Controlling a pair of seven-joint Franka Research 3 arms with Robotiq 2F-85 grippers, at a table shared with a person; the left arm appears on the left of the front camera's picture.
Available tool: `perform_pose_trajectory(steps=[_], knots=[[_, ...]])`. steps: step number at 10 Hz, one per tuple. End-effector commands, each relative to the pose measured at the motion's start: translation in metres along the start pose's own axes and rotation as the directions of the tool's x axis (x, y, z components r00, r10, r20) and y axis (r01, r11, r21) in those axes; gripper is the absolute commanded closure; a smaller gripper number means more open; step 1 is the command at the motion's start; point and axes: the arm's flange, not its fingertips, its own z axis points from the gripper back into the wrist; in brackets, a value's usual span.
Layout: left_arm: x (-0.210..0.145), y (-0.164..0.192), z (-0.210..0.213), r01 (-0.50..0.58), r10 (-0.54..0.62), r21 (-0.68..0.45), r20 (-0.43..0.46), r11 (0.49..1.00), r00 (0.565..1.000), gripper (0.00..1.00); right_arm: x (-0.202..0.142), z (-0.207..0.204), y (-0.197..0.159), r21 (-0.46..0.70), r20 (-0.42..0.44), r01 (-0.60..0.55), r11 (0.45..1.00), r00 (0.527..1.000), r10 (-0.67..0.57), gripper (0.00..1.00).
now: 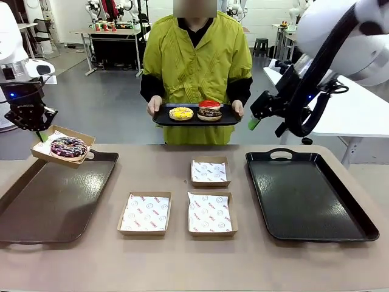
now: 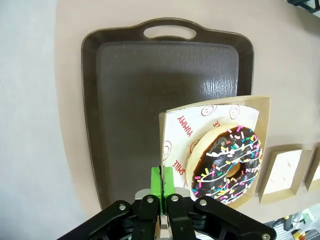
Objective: Individually package the donuts and arrange them on the tray.
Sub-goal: Place the picked Paper togo box on the Handle tray while simultaneously picking up another Paper togo box from the table with the other hand.
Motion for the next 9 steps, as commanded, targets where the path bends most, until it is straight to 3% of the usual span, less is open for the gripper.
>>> perform_pose_trajectory(steps=[1,5,7,9], knots=[[0.028,-0.004,-0.015,0.071,-0.071,0.010,0.038,0.997,0.997,0.99,0.028,-0.030,0.034,-0.166,-0.006,-0.006,0.986,1.000,0.005,0.00],[0.055,-0.007,-0.052,0.098,-0.098,0.034,0.019,0.995,0.995,0.99,0.056,-0.100,0.053,-0.249,-0.047,0.011,0.968,0.999,-0.023,0.00],[0.061,-0.005,-0.068,0.082,-0.082,0.022,0.009,0.996,0.997,0.99,0.058,-0.133,0.045,-0.266,-0.055,0.097,0.959,0.992,-0.116,0.00],[0.064,-0.006,-0.079,0.090,-0.090,0.009,-0.007,0.996,0.996,0.99,0.057,-0.162,0.041,-0.271,-0.076,0.113,0.956,0.987,-0.138,0.00]])
